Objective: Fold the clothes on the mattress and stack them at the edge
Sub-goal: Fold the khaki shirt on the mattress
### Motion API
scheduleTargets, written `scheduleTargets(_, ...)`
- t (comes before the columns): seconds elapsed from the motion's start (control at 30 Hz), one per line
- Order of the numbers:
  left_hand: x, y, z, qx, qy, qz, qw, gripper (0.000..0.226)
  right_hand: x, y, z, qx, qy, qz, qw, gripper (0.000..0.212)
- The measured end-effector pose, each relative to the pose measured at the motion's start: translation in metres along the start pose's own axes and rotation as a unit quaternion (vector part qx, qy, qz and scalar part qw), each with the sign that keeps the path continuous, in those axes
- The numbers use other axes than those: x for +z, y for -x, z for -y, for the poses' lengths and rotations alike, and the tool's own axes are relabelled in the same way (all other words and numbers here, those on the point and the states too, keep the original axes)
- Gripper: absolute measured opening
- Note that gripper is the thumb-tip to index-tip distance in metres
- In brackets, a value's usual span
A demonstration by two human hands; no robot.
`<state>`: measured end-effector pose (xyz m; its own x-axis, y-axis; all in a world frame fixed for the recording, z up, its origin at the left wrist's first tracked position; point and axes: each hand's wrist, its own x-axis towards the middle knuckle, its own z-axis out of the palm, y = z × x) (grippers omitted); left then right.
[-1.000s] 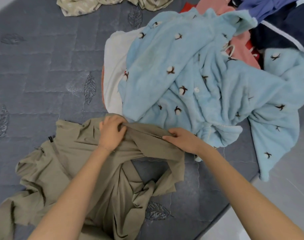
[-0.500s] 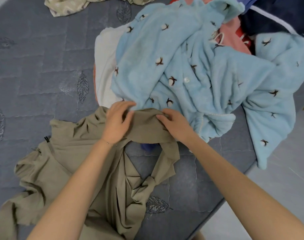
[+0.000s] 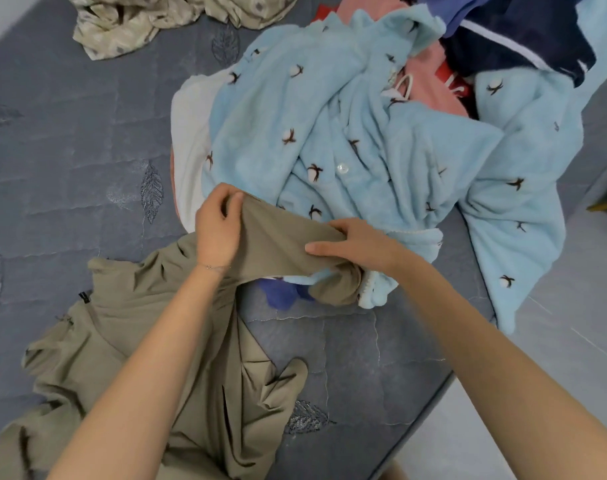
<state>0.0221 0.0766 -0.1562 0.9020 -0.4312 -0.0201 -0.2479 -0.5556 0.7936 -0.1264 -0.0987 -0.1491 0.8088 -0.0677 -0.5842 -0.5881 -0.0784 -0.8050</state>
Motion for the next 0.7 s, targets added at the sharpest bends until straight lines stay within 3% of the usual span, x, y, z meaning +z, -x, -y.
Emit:
scheduleTargets(0.03, 0.003, -0.003, -0.001, -0.011, -0.004, -0.017, 1.000, 0.017, -0.007, 0.003, 0.004, -0.009, -0.021, -0.015, 1.000, 0.015)
scheduleTargets(0.13, 0.013, -0.008, -0.007, -0.042, -0.025, -0.037, 0.998, 0.020, -0.029, 0.008, 0.014, -0.038, 0.016, -0.080, 0.996, 0.045)
scheduleTargets(0.2, 0.019, -0.012, -0.012, -0.057, -0.035, -0.032, 0.997, 0.025, -0.043, 0.010, 0.022, -0.064, 0.056, -0.130, 0.988, 0.044)
scheduleTargets(0.37, 0.031, -0.017, -0.042, 0.024, -0.057, 0.141, 0.988, 0.032, -0.073, 0.013, 0.038, -0.132, 0.060, -0.229, 0.963, 0.026)
scheduleTargets(0.43, 0.038, -0.018, -0.061, 0.024, -0.031, 0.204, 0.978, 0.036, -0.079, 0.013, 0.046, -0.144, 0.093, -0.236, 0.957, 0.011)
scheduleTargets(0.57, 0.047, -0.033, -0.091, -0.003, 0.015, 0.280, 0.960, 0.043, -0.086, 0.011, 0.056, -0.170, 0.154, -0.222, 0.948, 0.012)
scheduleTargets(0.7, 0.042, -0.052, -0.104, -0.009, 0.095, 0.229, 0.969, 0.043, -0.100, 0.014, 0.052, -0.126, 0.171, -0.153, 0.965, 0.027)
